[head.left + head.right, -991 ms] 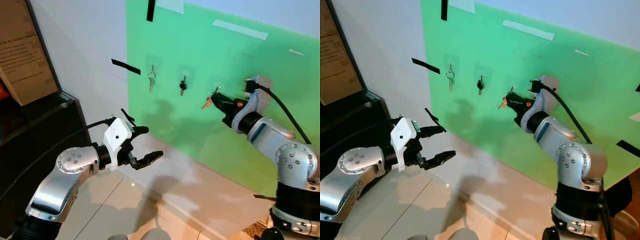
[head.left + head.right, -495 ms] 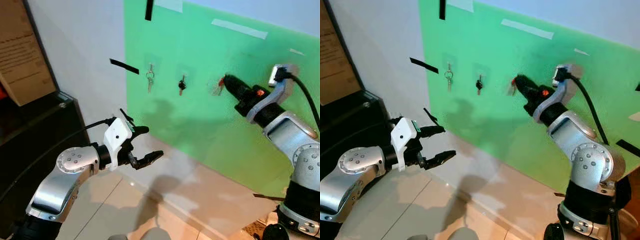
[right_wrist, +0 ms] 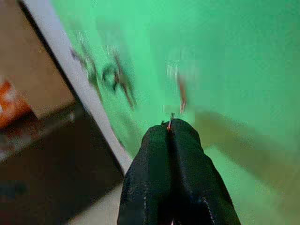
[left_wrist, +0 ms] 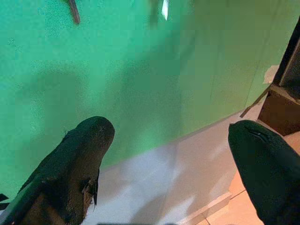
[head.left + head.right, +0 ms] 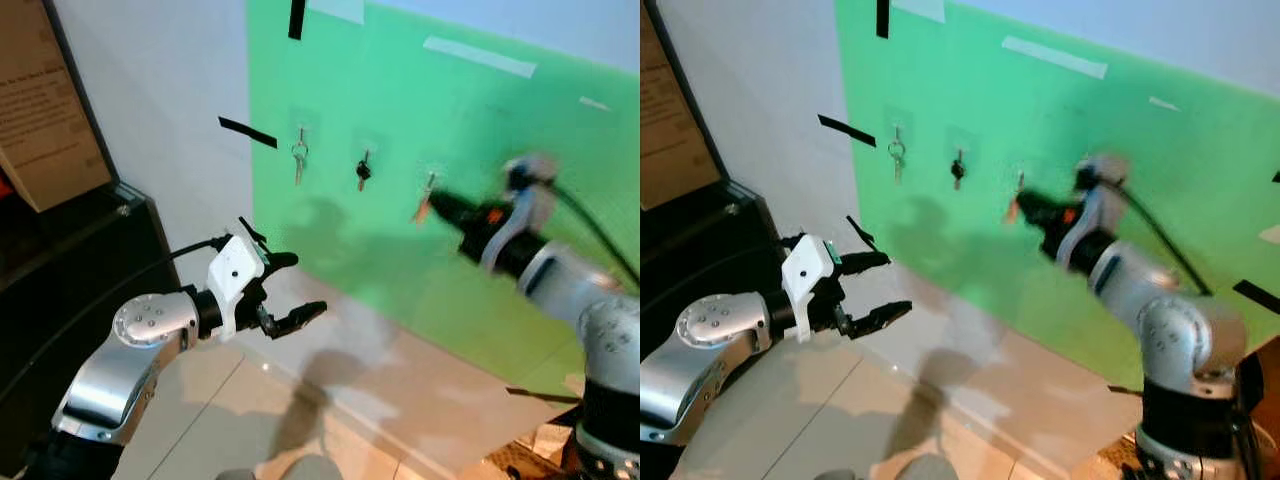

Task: Hang keys on a hook

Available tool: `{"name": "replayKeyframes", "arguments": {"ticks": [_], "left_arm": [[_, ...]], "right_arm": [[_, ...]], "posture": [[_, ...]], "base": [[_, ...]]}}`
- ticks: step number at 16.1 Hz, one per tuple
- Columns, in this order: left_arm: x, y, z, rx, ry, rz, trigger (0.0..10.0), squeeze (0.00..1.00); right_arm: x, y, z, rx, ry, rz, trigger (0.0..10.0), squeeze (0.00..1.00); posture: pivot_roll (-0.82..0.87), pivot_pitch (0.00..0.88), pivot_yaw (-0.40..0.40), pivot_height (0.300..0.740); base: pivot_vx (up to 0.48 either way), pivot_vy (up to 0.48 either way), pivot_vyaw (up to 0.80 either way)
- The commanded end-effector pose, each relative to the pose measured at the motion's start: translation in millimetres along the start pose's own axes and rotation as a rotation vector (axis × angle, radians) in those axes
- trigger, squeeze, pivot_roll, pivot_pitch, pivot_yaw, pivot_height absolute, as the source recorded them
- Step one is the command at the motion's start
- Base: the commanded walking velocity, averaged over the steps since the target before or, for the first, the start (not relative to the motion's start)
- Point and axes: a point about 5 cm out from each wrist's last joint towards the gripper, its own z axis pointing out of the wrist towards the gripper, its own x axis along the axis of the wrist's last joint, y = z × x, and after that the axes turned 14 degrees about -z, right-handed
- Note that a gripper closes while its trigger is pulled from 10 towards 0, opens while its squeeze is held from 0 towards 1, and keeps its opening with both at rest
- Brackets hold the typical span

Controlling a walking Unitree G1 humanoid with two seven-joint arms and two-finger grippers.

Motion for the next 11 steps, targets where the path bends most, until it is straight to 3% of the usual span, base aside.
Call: {"name": "replayKeyframes", "arguments": {"ticks": [1, 3, 11], "left_arm": [[3, 2.3, 2.0, -0.013, 0.003, 0.015, 10.0, 0.0], [3, 2.1, 2.6, -0.013, 0.003, 0.016, 10.0, 0.0], [4, 3.0, 3.6, -0.016, 0.005, 0.016, 10.0, 0.0]], "right_arm": [[2, -0.5, -2.0, 0.001, -0.019, -0.05, 10.0, 0.0], [0, -2.7, -1.8, 0.013, -0.031, -0.076, 10.0, 0.0], [12, -11.7, 2.3, 0.056, 0.053, 0.003, 10.0, 0.0]], "posture": [[0.05, 0.0, -0.102, 0.74], [0.05, 0.0, -0.099, 0.74], [0.04, 0.0, -0.099, 0.74]], "base": [[0.0, 0.0, 0.0], [0.0, 0.0, 0.0], [0.0, 0.0, 0.0]]}}
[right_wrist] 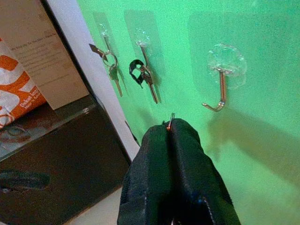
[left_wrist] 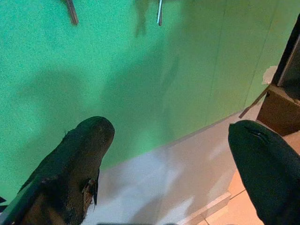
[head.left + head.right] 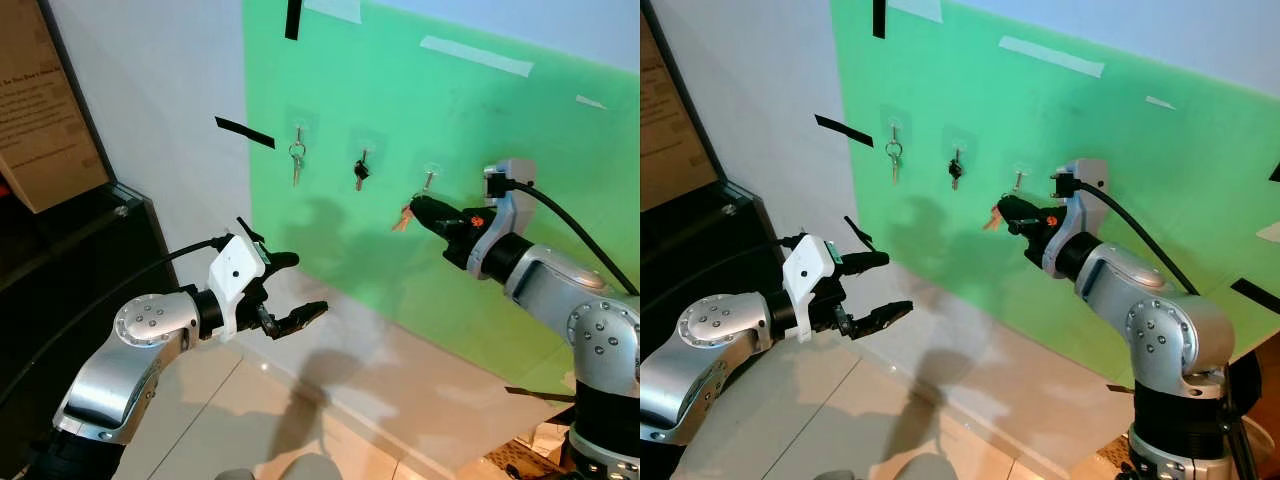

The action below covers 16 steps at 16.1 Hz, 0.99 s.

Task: Hang keys on a hook

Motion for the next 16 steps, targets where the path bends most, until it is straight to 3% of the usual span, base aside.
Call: {"name": "replayKeyframes", "arguments": {"ticks": [1, 9, 16], "left_arm": [[3, 2.6, 2.8, -0.014, 0.003, 0.017, 10.0, 0.0], [3, 1.8, 2.4, -0.01, 0.003, 0.015, 10.0, 0.0], [3, 1.5, 2.6, -0.01, 0.003, 0.014, 10.0, 0.0]], "right_arm": [[8, 0.8, -0.6, -0.01, 0.024, 0.001, 10.0, 0.0], [3, 7.6, 8.7, -0.109, -0.003, 0.128, 10.0, 0.0], [-1, 18.5, 6.4, -0.189, -0.032, 0.172, 10.0, 0.0]], "posture": [[0.04, 0.0, -0.099, 0.74], [0.05, 0.0, -0.103, 0.74], [0.05, 0.0, -0.101, 0.74]], "base": [[0.0, 0.0, 0.0], [0.0, 0.0, 0.0], [0.0, 0.0, 0.0]]}}
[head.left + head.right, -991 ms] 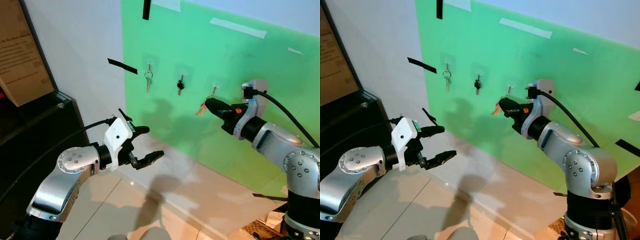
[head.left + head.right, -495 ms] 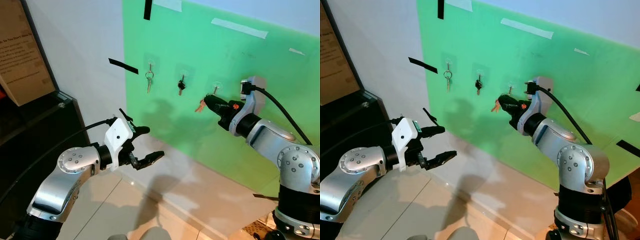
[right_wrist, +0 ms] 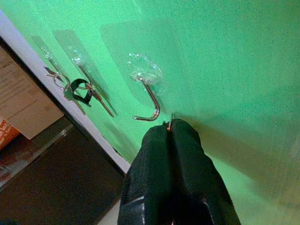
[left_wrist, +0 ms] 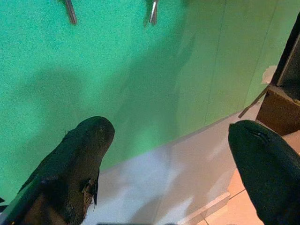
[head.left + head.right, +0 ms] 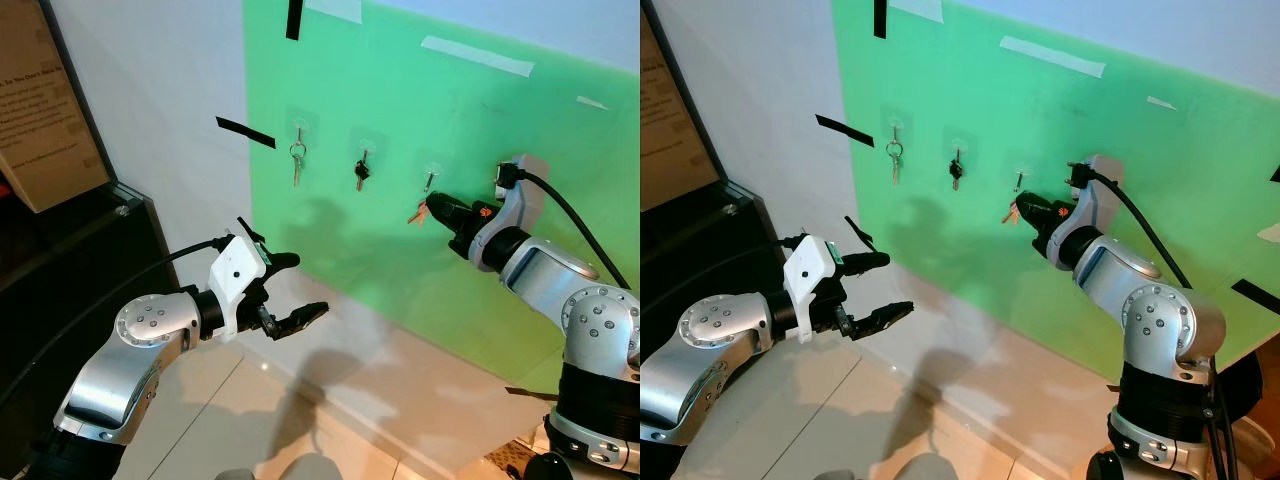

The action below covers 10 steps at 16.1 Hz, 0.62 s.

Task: Hang keys on a hook

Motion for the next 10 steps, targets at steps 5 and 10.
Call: {"name": "replayKeyframes", "arguments": {"ticks": [5, 10], "left_arm": [[4, 0.8, 2.3, -0.011, 0.002, 0.018, 10.0, 0.0], [4, 0.8, 2.2, -0.01, 0.002, 0.019, 10.0, 0.0]], "right_arm": [[13, -2.5, -3.6, 0.038, 0.071, 0.049, 10.0, 0.0], [11, -2.9, -0.5, 0.019, 0.063, 0.08, 10.0, 0.0]], "posture": [[0.04, 0.0, -0.095, 0.74], [0.05, 0.0, -0.099, 0.74]], "base": [[0.0, 0.0, 0.0], [0.0, 0.0, 0.0]]}}
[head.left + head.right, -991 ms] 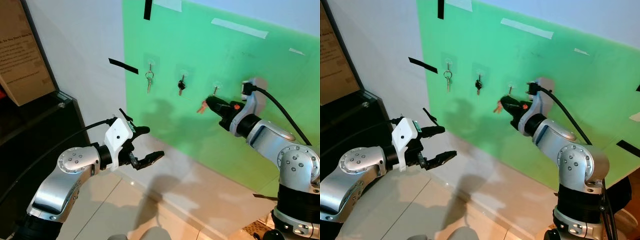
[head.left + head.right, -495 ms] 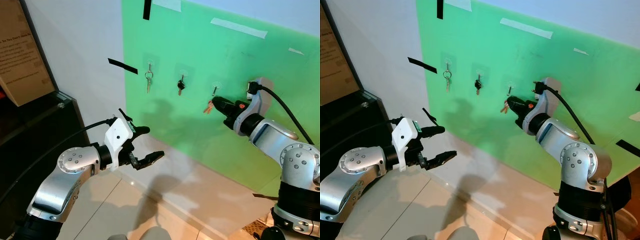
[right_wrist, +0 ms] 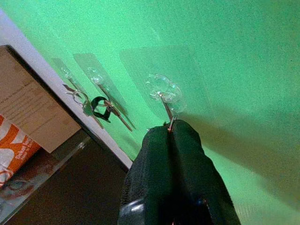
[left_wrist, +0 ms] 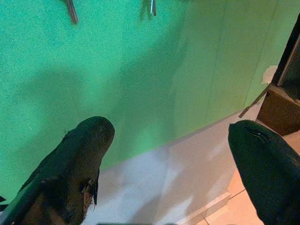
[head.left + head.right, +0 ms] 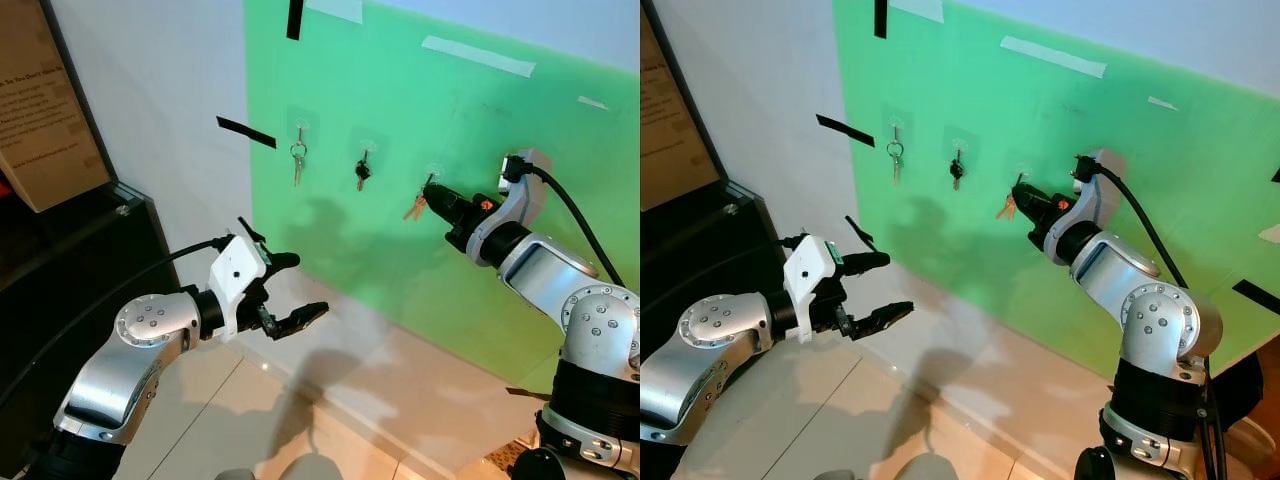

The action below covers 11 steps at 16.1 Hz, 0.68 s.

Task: Hang keys on a hook

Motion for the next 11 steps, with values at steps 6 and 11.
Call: {"name": "replayKeyframes", "arguments": {"ticks": [6, 11], "left_arm": [[3, 0.9, 1.8, -0.009, 0.003, 0.018, 10.0, 0.0], [3, 2.3, 1.9, -0.01, 0.003, 0.017, 10.0, 0.0]], "right_arm": [[-7, 4.1, 3.8, -0.084, -0.068, -0.032, 10.0, 0.0], [-11, 3.1, 3.4, -0.088, -0.087, -0.064, 10.0, 0.0]], "posture": [[0.06, 0.0, -0.109, 0.74], [0.06, 0.0, -0.112, 0.74]], "base": [[0.0, 0.0, 0.0], [0.0, 0.0, 0.0]]}}
